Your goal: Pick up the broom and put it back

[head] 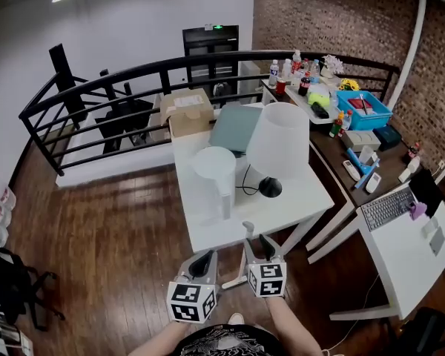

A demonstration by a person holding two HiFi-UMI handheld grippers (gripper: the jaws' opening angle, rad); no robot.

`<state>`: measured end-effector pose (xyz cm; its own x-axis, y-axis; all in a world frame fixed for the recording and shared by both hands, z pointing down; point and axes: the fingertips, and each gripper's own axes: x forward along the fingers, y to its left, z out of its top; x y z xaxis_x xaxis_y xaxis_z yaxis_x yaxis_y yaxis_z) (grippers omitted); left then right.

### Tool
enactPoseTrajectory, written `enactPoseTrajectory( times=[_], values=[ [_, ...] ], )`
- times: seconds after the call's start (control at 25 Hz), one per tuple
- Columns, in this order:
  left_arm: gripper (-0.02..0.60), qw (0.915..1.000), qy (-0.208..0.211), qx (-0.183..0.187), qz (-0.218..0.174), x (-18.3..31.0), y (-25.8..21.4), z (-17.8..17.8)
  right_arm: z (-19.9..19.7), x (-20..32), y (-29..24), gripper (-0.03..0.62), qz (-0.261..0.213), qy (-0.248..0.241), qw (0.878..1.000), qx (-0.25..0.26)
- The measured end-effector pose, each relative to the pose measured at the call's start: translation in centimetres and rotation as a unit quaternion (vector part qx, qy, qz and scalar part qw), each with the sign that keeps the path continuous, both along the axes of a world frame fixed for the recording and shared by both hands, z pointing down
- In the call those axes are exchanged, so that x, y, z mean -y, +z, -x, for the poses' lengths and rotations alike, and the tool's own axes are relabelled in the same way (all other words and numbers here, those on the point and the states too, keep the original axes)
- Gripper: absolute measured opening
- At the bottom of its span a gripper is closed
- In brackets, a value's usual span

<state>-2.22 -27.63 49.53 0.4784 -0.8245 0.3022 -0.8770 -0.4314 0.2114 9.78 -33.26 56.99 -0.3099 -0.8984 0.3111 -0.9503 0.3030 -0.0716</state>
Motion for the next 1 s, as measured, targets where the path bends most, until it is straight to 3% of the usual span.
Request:
enactPoseTrajectory(
  times=[0.4,1.0],
  values=[
    [0.004,0.9990,0.043,-0.003,-0.010,-4.4,-1.4,1.1,1.1,-6.7,-5.5,0.112,-0.040,0.046,0.998,0.015],
    [0.004,0.9969,0.076,-0.020,-0.007,-11.7,-1.8,2.4,4.0,-16.3,-7.9,0.055,-0.047,0.070,0.996,0.013]
  ],
)
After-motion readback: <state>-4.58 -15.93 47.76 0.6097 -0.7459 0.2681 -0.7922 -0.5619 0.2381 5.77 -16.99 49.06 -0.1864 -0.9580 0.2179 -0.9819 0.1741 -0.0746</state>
